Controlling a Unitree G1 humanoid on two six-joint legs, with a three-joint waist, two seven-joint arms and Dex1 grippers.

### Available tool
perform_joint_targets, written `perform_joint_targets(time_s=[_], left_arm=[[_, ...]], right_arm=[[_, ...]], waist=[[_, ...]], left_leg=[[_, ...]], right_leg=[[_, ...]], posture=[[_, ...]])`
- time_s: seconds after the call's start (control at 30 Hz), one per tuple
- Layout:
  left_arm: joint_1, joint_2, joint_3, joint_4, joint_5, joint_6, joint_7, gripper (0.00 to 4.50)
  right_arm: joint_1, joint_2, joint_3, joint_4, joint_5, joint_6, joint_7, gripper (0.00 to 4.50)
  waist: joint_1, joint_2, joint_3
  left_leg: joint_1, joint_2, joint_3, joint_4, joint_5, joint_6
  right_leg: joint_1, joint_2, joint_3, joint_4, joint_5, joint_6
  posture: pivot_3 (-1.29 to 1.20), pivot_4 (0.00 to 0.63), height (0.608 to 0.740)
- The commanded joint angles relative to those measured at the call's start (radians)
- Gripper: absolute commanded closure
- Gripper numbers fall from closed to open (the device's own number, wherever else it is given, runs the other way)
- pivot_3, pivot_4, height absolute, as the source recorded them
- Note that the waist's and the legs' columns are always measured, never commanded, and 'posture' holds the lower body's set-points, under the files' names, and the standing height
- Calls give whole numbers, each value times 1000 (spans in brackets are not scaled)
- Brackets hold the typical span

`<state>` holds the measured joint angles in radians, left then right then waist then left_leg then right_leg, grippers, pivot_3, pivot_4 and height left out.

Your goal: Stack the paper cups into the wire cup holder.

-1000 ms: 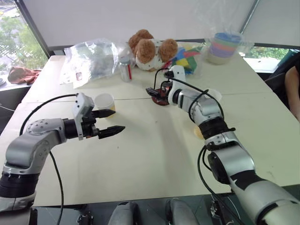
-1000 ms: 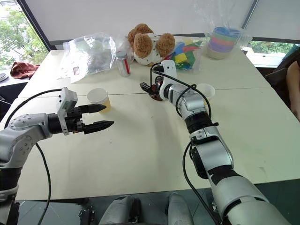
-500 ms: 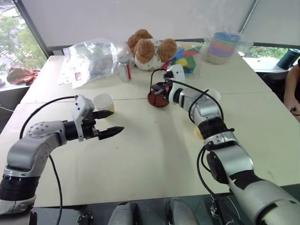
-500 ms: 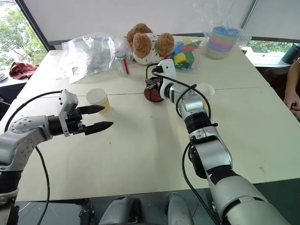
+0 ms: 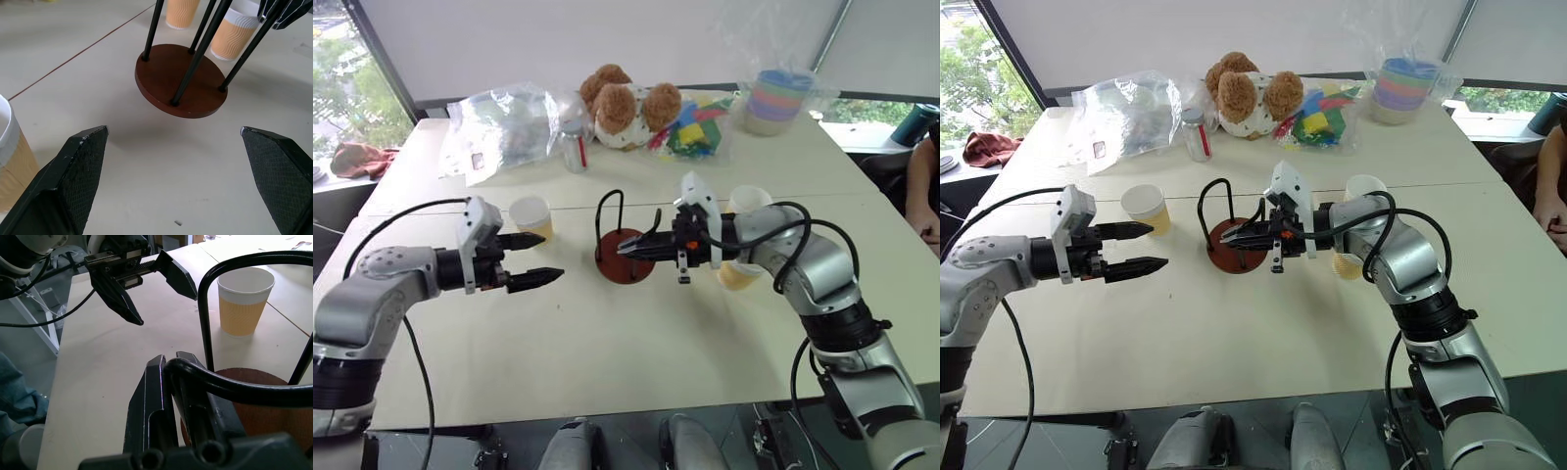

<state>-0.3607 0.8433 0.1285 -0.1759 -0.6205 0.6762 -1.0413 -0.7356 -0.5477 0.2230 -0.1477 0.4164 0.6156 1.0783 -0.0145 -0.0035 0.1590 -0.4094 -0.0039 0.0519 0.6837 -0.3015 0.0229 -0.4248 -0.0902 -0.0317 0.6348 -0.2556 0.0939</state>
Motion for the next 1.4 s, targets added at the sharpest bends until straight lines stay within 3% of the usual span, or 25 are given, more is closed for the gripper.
perform_joint_targets(time_s=[0.03,0.47,0.57,0.77,1.0,1.23,1.3,1.4], left_arm=[[-9,5,2,-15,0,0,-4,0],[-18,10,-1,-43,-18,29,-18,0],[-26,6,-2,-47,-18,36,-16,0],[-27,-1,-10,-54,-17,42,-21,0],[-90,5,-52,-33,-17,46,-66,0],[-164,42,-100,-45,-42,91,-167,0],[-186,33,-72,-41,-104,161,-165,0],[-183,82,-90,-64,-107,177,-213,0]], right_arm=[[-10,9,-17,11,-3,-16,-11,4440],[69,4,16,36,-26,-46,47,4440],[81,2,19,43,-36,-66,50,3472],[99,-22,9,17,-53,-73,51,305],[258,-171,-109,-216,39,80,17,305],[406,-308,-382,-530,246,387,-127,305],[382,-335,-477,-562,311,470,-172,305],[382,-483,-568,-496,272,473,-149,305]], waist=[[0,0,0],[2,0,0],[3,0,0],[3,0,0],[18,0,0],[22,-1,0],[24,-1,0],[25,-1,0]], left_leg=[[0,0,0,0,0,0],[0,0,0,0,0,0],[0,0,0,0,0,0],[0,0,0,0,0,0],[-1,0,0,0,0,0],[0,0,0,0,0,0],[1,0,0,0,0,0],[1,0,0,1,0,1]], right_leg=[[0,0,0,0,0,0],[0,1,0,-1,0,0],[0,1,0,-1,0,0],[0,1,0,-1,0,0],[1,1,0,-2,0,0],[2,1,1,-2,0,0],[2,1,1,-2,0,0],[2,1,1,-2,0,0]], posture=[[0,150,740],[0,150,740],[0,150,740],[0,150,740],[0,150,740],[0,150,740],[0,150,740],[0,150,740]])
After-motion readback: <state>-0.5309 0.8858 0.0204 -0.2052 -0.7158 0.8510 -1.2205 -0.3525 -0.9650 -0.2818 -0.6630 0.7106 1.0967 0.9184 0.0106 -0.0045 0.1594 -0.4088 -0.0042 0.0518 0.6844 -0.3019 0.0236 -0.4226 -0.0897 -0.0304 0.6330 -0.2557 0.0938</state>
